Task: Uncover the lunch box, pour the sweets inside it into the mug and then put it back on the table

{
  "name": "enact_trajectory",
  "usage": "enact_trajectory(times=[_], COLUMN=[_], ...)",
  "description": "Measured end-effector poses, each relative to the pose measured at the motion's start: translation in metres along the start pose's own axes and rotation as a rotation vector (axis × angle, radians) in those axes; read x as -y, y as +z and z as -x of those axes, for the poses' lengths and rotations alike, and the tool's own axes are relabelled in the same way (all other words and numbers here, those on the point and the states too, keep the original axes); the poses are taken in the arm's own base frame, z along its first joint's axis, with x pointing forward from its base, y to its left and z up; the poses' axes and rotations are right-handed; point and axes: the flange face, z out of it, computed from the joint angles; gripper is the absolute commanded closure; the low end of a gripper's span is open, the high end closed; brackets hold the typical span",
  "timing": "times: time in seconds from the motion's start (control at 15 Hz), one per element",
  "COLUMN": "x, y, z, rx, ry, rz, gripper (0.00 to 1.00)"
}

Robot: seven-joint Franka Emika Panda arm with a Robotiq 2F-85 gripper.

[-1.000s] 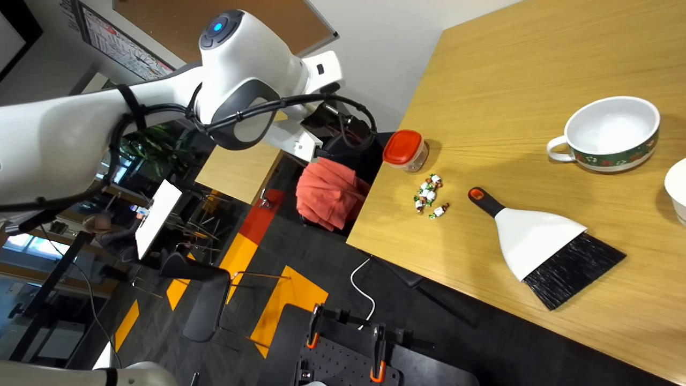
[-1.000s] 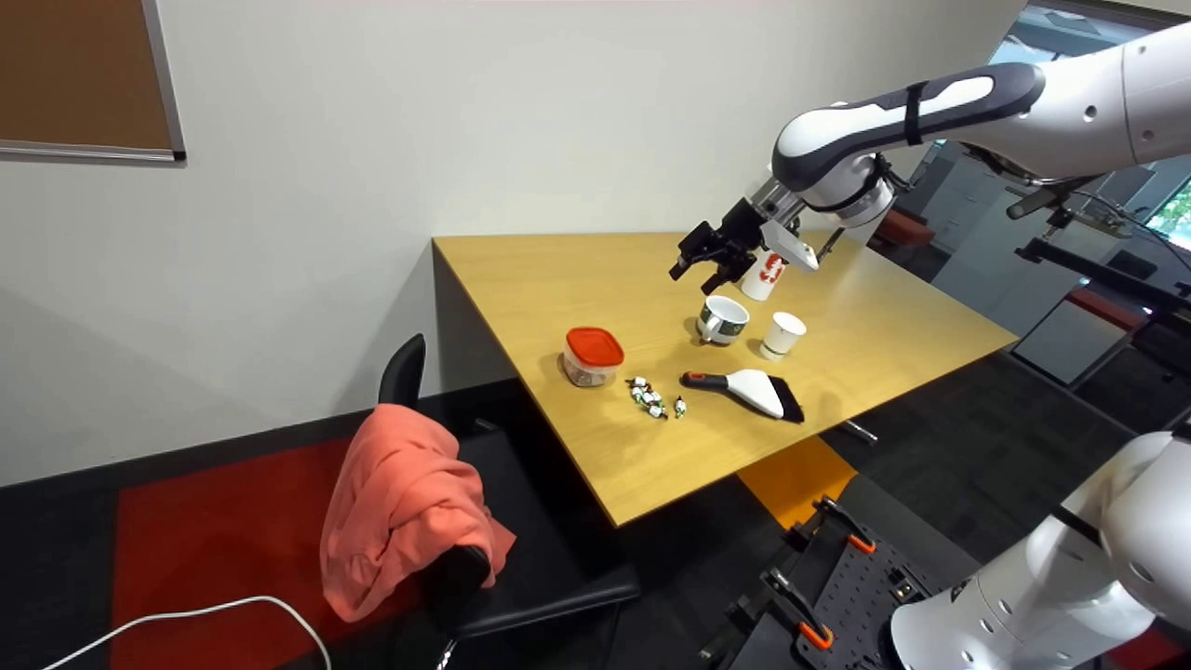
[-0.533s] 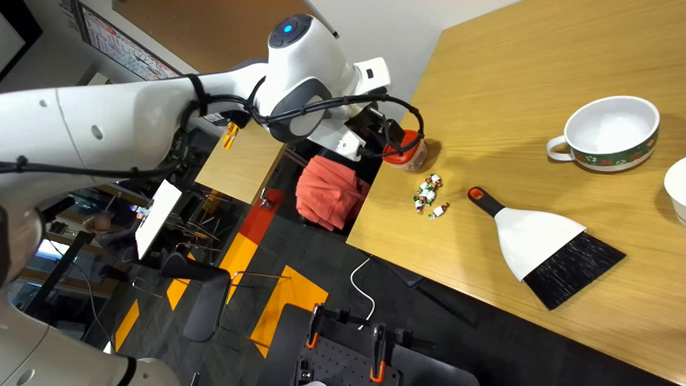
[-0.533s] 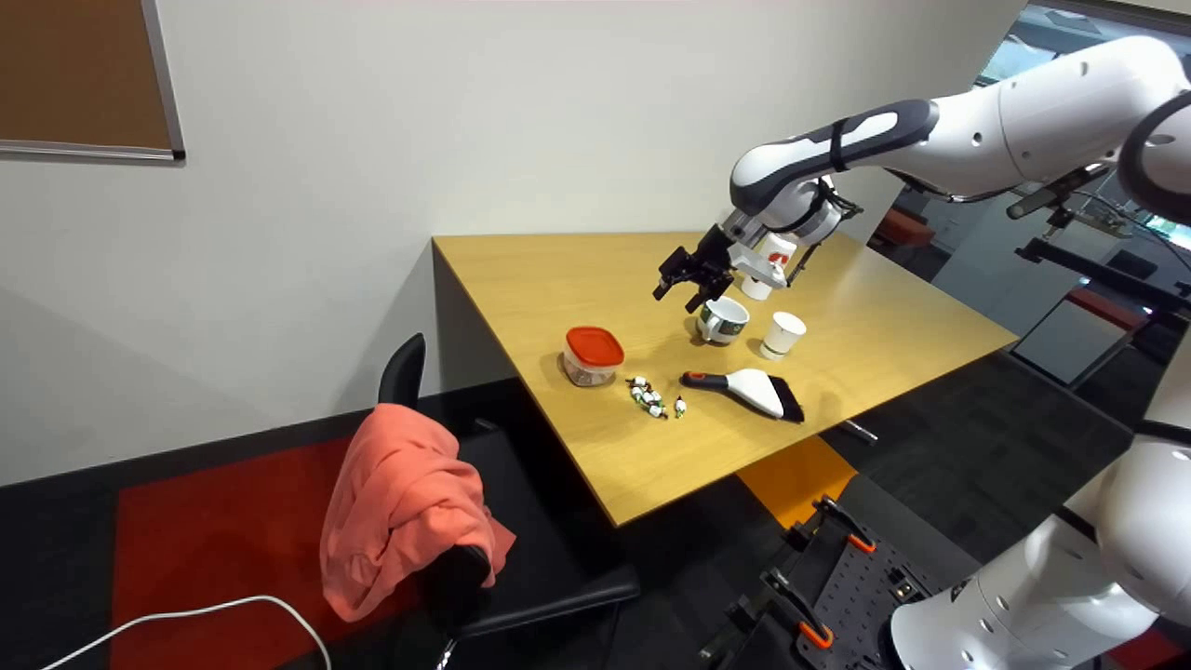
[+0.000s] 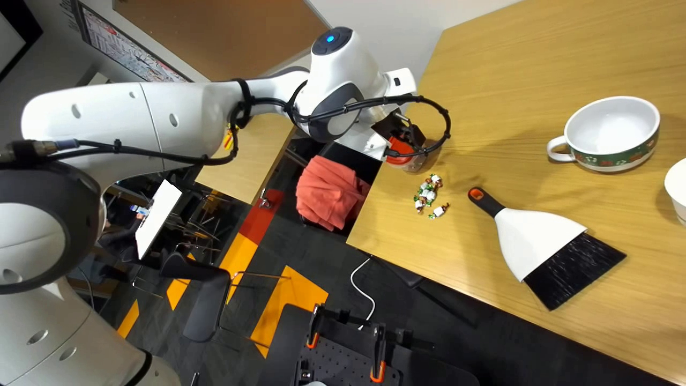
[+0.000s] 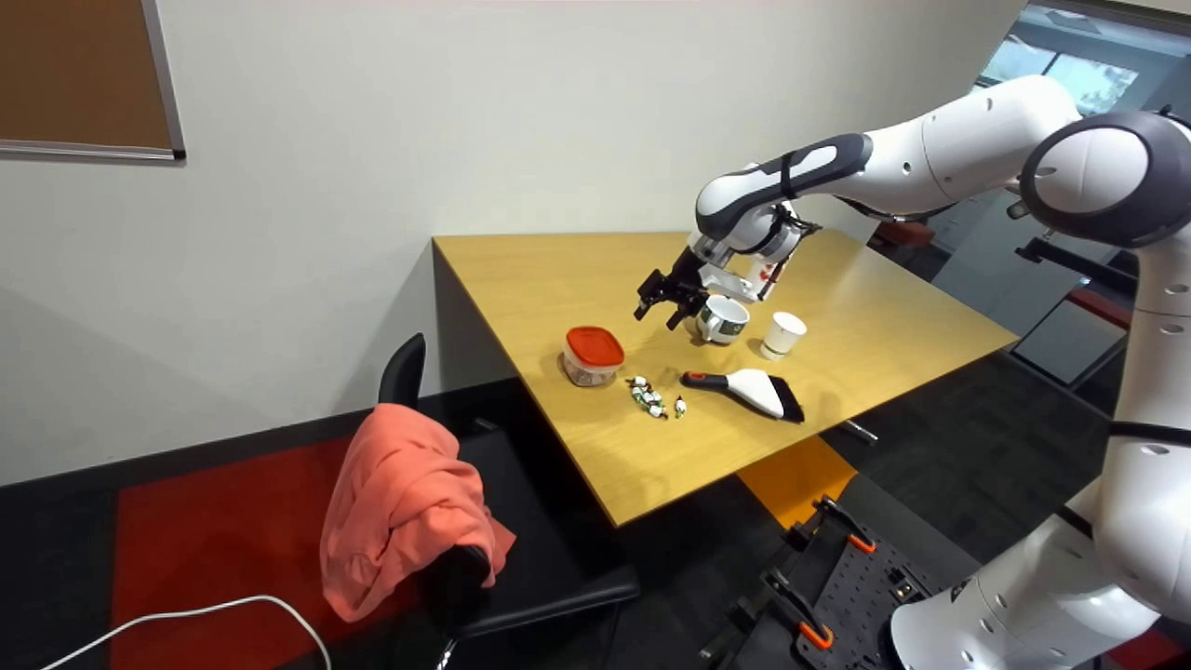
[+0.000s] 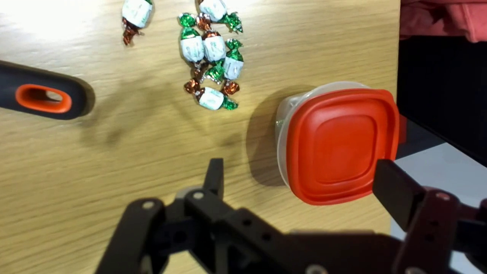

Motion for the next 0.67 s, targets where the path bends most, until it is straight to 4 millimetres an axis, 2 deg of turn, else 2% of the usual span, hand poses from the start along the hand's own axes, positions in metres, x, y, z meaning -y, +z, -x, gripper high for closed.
enact_trajectory(times=[0.4,0.47,0.53,0.67], x=[-0.0014,-0.0008,0.0008,0.0062], y=[0.0018,0.0023,0.0033,0.0068], z=[0.0003,0.0,-0.0003,-0.0009], rx=[0.002,-0.001,-0.007,-0.021], ry=[-0.002,-0.007,-0.012,-0.021], rz=[0.002,0.006,0.01,0.016], gripper=[0.0,0.03,0.16,0.21])
